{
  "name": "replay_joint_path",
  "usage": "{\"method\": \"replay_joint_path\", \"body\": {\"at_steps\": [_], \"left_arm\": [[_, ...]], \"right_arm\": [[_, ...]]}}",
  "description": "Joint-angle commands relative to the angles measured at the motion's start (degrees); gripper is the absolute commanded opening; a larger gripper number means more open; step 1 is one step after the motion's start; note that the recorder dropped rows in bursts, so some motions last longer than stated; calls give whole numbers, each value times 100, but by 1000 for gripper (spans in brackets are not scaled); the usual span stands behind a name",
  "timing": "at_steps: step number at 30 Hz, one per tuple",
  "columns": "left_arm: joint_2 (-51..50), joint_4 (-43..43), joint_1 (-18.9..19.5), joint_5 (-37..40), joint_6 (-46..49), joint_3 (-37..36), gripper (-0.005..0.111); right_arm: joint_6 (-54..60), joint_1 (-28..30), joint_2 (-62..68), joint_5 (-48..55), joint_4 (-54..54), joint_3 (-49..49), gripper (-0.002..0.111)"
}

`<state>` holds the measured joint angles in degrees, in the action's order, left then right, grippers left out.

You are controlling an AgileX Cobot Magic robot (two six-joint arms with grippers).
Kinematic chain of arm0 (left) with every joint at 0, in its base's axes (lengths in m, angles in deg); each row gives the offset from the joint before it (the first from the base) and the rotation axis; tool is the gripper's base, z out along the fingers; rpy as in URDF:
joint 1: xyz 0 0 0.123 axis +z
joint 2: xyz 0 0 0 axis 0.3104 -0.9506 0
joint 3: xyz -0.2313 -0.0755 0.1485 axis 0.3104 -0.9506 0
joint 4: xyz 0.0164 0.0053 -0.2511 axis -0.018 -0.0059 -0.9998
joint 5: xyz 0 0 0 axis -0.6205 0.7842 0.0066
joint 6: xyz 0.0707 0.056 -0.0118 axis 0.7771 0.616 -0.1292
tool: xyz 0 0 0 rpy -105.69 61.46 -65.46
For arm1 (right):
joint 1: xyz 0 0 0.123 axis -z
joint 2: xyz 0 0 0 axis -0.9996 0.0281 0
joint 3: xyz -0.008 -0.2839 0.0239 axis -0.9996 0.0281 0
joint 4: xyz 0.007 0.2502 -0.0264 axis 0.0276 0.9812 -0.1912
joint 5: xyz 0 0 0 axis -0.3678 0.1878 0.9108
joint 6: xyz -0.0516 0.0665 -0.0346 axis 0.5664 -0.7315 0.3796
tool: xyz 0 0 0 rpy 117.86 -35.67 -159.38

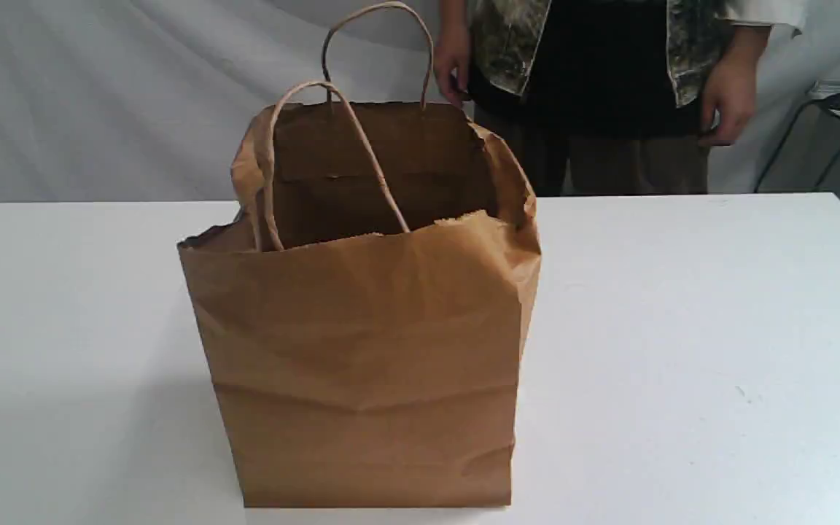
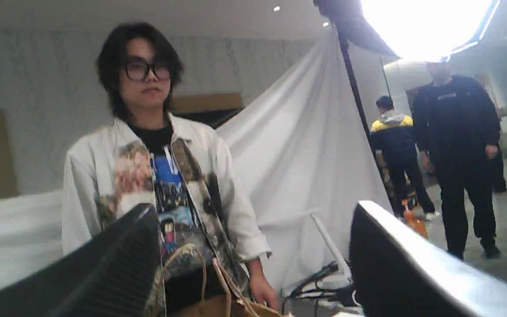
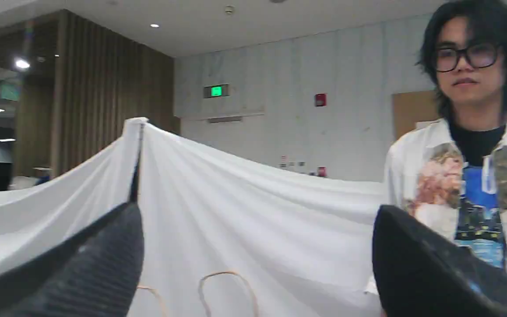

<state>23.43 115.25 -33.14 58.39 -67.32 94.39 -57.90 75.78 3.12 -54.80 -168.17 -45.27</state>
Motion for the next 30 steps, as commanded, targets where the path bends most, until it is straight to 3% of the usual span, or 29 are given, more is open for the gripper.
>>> {"method": "replay_joint_path", "body": {"at_steps": [1, 9, 25, 30], "left_arm": [[19, 195, 26, 354, -551, -263, 64], [19, 497, 26, 331, -759, -874, 64], [19, 497, 26, 252, -759, -889, 64], [19, 497, 26, 252, -759, -889, 64]], "right_arm": [[-188, -30, -14, -794, 11, -22, 71], [-337, -30, -14, -1432, 11, -22, 71], [-352, -30, -14, -1432, 11, -22, 71], [-1184, -30, -14, -1140, 11, -22, 71]]}}
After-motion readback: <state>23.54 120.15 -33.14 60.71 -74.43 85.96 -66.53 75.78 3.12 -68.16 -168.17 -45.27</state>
